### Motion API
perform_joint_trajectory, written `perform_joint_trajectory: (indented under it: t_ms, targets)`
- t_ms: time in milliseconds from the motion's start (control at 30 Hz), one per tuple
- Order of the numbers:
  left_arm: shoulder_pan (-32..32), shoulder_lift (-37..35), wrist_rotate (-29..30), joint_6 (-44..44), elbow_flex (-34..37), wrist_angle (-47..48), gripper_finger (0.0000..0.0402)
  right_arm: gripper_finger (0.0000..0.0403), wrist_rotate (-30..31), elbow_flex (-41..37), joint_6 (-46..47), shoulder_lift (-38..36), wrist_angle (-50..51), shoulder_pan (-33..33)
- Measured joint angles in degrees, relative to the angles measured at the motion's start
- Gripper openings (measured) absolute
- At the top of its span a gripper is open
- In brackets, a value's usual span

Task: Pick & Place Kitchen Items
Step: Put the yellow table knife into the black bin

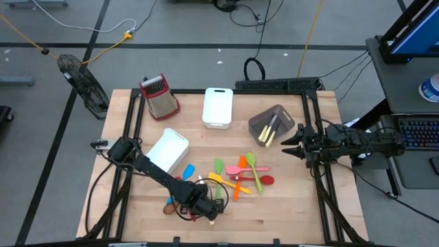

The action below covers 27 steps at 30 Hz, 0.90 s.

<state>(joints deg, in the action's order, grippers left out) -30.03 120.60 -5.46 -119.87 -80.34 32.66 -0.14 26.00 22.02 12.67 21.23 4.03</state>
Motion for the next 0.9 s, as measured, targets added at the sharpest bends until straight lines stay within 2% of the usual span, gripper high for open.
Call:
perform_joint_trajectory:
  t_ms: [300,567,900]
  targets:
    - [-0.10,0.02,0.55,-1.83,0.04,1.86,0.0044,0.0149,0.07,0.02,0.02,0.00,0.00,0.00]
    - [-0.34,-0.02,1.27,-2.85,0.11,1.97,0.0043,0.0152,0.07,0.02,0.03,0.00,-0.02,0.00]
    - [-1.38,-1.44,5.85,-5.06,0.26,1.85,0.0043,0.0153,0.07,0.04,0.90,0.00,-0.02,0.00]
